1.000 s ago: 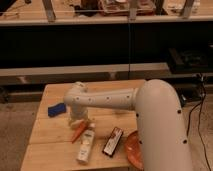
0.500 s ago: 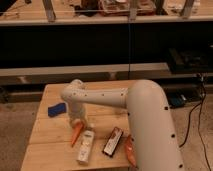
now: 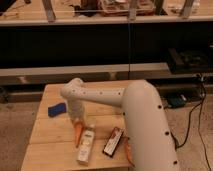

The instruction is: Place the pepper on the white sponge

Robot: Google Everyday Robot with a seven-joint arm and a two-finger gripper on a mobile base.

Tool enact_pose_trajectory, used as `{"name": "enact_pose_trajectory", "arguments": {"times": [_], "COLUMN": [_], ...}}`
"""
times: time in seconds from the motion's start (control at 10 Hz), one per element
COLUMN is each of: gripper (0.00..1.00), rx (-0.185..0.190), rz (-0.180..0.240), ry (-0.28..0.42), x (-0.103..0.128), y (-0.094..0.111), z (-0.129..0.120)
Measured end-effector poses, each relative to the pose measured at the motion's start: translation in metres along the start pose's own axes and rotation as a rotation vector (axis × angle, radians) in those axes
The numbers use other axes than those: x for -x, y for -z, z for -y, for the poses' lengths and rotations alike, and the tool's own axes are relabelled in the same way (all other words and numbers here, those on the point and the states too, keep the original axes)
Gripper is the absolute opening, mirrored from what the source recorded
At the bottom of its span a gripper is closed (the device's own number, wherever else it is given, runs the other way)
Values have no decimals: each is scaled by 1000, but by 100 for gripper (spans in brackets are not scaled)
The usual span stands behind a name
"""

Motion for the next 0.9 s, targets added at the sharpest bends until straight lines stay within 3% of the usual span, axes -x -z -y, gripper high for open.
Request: {"name": "enact_pose_trajectory", "arguments": {"times": [0.1, 0.3, 0.4, 0.7, 0.9], "gripper": [2, 2, 2, 2, 2], "rx": [0, -55, -60, -38, -64], "rz": [0, -4, -3, -9, -13], "ry": [0, -53, -73, -35, -61], "x": [0, 0, -4, -20, -27], "y": [0, 9, 16, 39, 43], "z": [0, -5, -8, 14, 13]}}
